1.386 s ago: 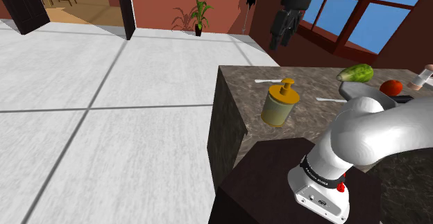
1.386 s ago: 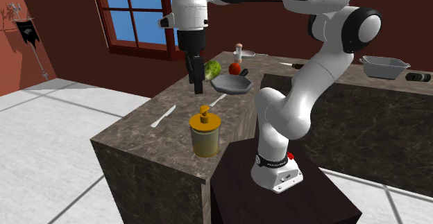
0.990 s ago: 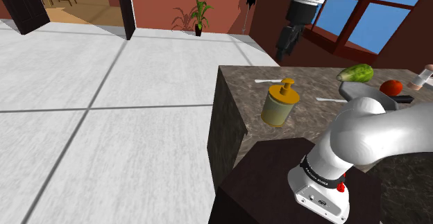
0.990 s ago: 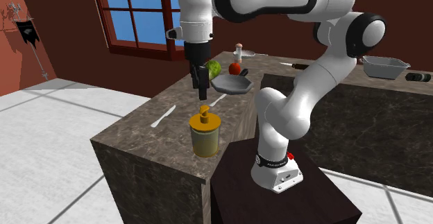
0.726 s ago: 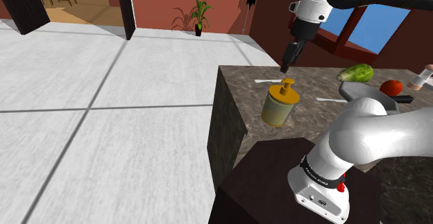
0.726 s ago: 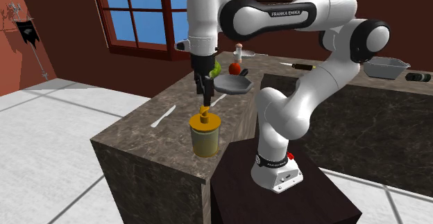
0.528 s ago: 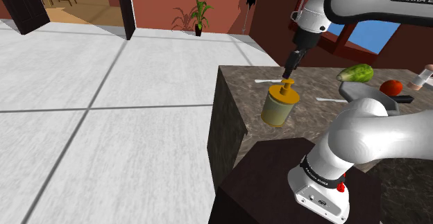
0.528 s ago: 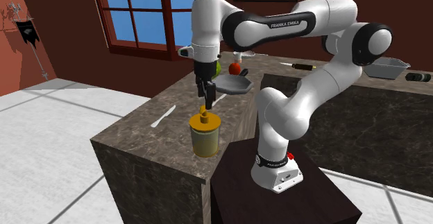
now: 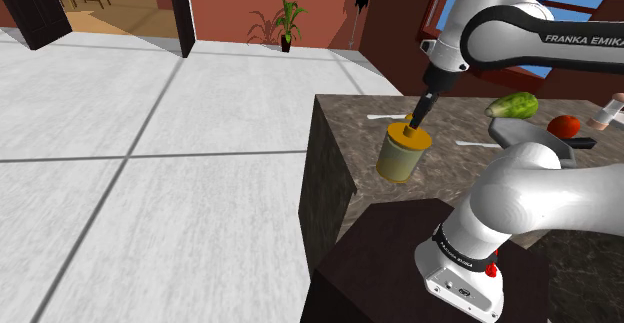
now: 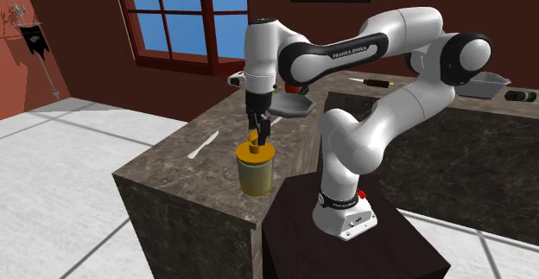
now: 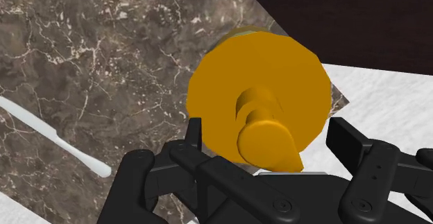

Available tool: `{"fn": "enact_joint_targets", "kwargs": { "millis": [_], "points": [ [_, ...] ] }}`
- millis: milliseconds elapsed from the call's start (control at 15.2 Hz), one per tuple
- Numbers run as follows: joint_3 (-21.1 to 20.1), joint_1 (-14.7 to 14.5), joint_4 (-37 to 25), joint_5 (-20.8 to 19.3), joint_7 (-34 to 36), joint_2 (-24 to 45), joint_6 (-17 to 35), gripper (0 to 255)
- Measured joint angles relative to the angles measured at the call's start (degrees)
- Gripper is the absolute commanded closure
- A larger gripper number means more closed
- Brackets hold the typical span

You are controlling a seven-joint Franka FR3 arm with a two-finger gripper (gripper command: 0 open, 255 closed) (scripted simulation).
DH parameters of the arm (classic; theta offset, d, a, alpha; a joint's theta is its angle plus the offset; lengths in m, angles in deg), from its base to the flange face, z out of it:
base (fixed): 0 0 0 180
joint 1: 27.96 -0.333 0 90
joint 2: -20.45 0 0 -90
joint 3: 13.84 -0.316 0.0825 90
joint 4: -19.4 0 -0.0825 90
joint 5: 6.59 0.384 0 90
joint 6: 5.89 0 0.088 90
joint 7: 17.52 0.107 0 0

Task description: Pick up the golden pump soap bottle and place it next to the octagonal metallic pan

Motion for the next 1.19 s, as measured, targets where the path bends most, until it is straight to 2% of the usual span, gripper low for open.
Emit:
{"fn": "enact_joint_targets", "kwargs": {
  "millis": [198, 594, 660, 1188],
  "points": [
    [0.7, 0.3, 2.0, -0.7, 0.1, 0.5, 2.5, 0],
    [0.9, 0.4, 2.5, -0.9, 0.1, 0.5, 3.0, 0],
    [0.9, 0.4, 2.5, -0.9, 0.1, 0.5, 3.0, 255],
    [0.9, 0.4, 2.5, -0.9, 0.1, 0.5, 3.0, 255]
  ]
}}
